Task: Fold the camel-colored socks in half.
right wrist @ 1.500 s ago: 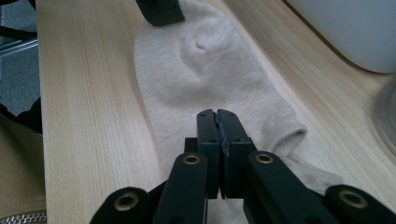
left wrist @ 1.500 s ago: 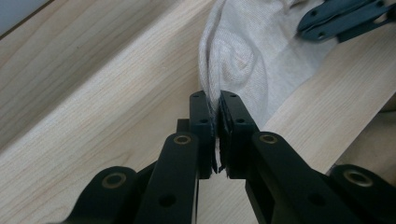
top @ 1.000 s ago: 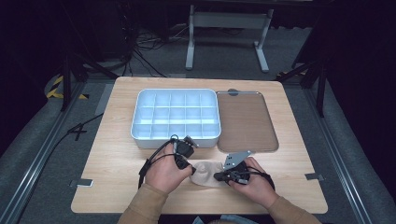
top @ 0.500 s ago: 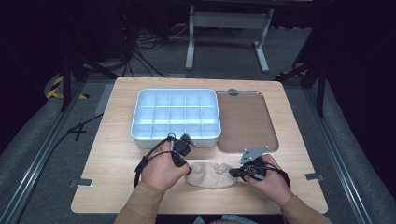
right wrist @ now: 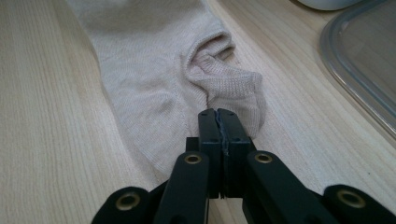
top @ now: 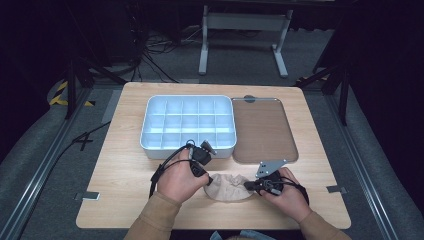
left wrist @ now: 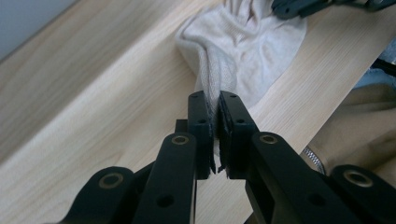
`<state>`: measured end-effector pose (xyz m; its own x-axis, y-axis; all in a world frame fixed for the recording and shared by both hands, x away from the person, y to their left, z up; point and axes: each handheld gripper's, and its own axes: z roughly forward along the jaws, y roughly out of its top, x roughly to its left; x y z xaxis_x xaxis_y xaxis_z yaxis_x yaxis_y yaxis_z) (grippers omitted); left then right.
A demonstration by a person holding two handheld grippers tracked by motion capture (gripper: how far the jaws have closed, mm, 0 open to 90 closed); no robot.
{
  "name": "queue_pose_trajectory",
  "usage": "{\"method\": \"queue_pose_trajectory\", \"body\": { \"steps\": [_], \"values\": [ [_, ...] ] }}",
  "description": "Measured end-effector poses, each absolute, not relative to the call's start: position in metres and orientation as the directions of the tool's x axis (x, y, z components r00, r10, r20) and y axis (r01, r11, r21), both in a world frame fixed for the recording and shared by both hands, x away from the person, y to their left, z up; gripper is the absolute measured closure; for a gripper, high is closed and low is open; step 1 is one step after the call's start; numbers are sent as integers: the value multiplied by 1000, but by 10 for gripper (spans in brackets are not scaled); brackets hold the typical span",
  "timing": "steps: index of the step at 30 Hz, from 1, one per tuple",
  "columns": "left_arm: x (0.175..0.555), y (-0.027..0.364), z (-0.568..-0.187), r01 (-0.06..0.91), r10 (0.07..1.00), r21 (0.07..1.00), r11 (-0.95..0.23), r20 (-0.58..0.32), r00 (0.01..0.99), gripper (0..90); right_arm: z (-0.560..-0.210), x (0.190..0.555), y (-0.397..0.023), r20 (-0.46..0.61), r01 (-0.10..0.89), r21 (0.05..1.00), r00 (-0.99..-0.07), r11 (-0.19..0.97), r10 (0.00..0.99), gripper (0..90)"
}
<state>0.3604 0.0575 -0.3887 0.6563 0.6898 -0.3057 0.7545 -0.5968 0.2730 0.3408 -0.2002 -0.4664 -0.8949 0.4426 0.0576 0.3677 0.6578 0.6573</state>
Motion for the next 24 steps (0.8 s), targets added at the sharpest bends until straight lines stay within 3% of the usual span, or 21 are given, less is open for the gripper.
{"method": "queue_pose_trajectory", "body": {
  "steps": [11,24],
  "values": [
    [363,36,-377,703,636,337,-626,-301,711,843,-470,340,-198,55,356,684,-896,637,441,897],
    [370,14,-382,667,599,334,-666,-293,745,842,-476,337,-206,102,385,729,-878,565,467,895]
  ]
}}
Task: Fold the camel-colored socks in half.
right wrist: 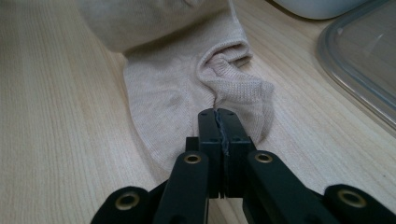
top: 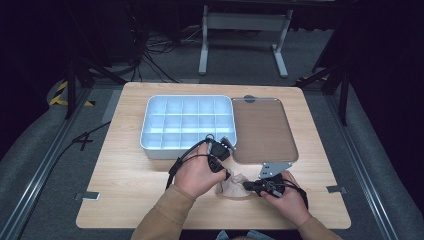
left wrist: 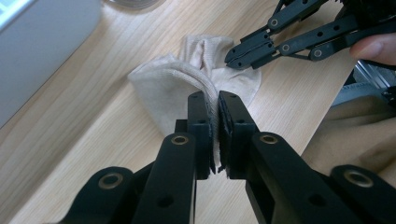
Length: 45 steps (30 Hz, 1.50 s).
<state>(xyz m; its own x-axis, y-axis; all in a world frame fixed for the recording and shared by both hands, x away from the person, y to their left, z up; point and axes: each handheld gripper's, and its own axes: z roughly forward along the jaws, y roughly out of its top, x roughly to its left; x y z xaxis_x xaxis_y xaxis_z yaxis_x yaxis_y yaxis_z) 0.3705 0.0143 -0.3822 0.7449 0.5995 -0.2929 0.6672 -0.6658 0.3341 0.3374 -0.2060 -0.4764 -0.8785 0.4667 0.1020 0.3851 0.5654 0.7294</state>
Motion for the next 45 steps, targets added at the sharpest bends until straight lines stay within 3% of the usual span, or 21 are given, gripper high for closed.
{"method": "queue_pose_trajectory", "body": {
  "steps": [22,36,45],
  "values": [
    [369,-28,-400,621,528,305,-723,-337,780,840,-477,339,-207,122,399,729,-875,557,468,892],
    [375,-26,-402,650,594,322,-688,-264,760,841,-475,337,-206,106,393,726,-875,564,473,885],
    [375,-32,-408,640,571,313,-702,-290,768,833,-473,337,-207,105,394,724,-875,567,473,860]
  ]
}}
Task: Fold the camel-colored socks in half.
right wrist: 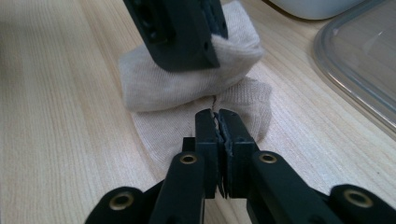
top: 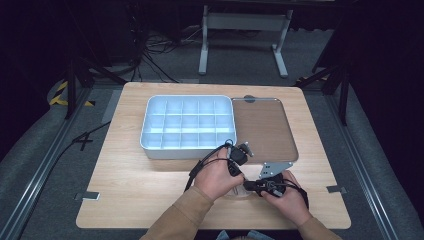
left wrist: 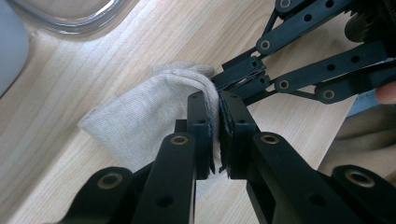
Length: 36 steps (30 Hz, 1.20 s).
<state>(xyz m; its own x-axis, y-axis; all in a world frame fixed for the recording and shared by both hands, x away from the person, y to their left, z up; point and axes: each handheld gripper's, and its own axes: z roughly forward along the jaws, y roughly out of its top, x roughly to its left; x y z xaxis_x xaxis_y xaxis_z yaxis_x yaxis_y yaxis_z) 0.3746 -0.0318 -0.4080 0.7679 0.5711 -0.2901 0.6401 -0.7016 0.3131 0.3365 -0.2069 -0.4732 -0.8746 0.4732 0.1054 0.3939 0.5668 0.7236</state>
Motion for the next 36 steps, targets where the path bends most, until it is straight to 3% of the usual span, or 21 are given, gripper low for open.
{"method": "queue_pose_trajectory", "body": {
  "steps": [6,11,18,31,36],
  "values": [
    [371,-24,-399,626,551,384,-678,-299,780,643,-459,334,-218,101,393,743,-866,541,490,823],
    [371,-5,-388,609,535,450,-653,-296,791,578,-448,334,-227,93,393,760,-854,517,513,822],
    [370,26,-379,611,555,497,-616,-277,784,564,-429,334,-225,74,355,789,-865,502,496,826],
    [360,60,-389,609,578,458,-648,-225,784,574,-423,335,-175,58,304,783,-904,542,423,819],
    [360,63,-400,595,560,442,-671,-224,798,655,-431,339,-169,37,314,751,-898,581,438,817]
  ]
}}
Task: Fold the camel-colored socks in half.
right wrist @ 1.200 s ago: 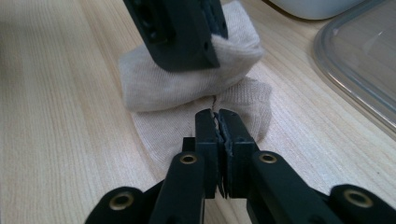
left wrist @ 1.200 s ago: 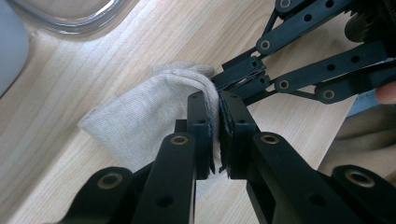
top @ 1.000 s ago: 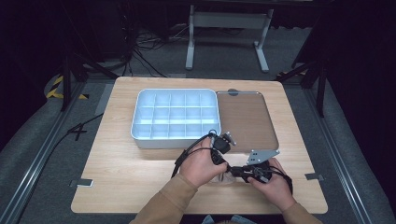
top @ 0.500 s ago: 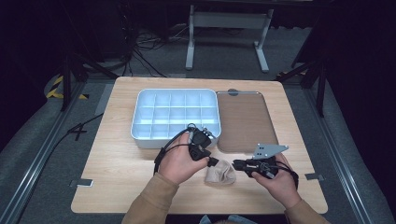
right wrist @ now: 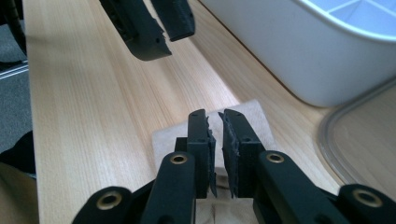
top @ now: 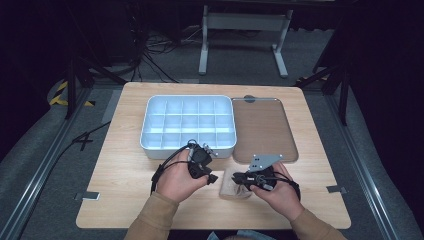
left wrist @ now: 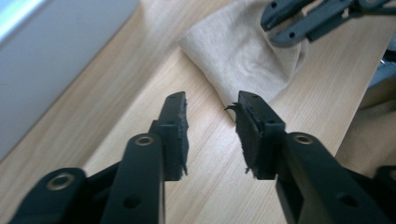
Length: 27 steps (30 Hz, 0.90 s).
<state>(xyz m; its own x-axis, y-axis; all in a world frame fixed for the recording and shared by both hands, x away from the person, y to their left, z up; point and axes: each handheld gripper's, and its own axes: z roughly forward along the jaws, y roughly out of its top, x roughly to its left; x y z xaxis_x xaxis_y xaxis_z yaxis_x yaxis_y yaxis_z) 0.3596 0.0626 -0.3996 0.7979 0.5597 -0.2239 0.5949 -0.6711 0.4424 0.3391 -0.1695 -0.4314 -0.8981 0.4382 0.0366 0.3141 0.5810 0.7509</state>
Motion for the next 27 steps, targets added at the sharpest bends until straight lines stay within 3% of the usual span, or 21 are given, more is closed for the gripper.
{"method": "queue_pose_trajectory", "body": {
  "steps": [10,15,27],
  "values": [
    [362,46,-401,559,516,439,-704,-225,827,690,-435,335,-181,40,344,724,-886,598,461,812],
    [361,29,-403,503,457,452,-737,-215,863,781,-436,333,-186,41,352,723,-881,594,472,807],
    [370,5,-428,452,405,346,-822,-202,892,822,-446,327,-199,37,364,702,-877,613,479,788]
  ]
}}
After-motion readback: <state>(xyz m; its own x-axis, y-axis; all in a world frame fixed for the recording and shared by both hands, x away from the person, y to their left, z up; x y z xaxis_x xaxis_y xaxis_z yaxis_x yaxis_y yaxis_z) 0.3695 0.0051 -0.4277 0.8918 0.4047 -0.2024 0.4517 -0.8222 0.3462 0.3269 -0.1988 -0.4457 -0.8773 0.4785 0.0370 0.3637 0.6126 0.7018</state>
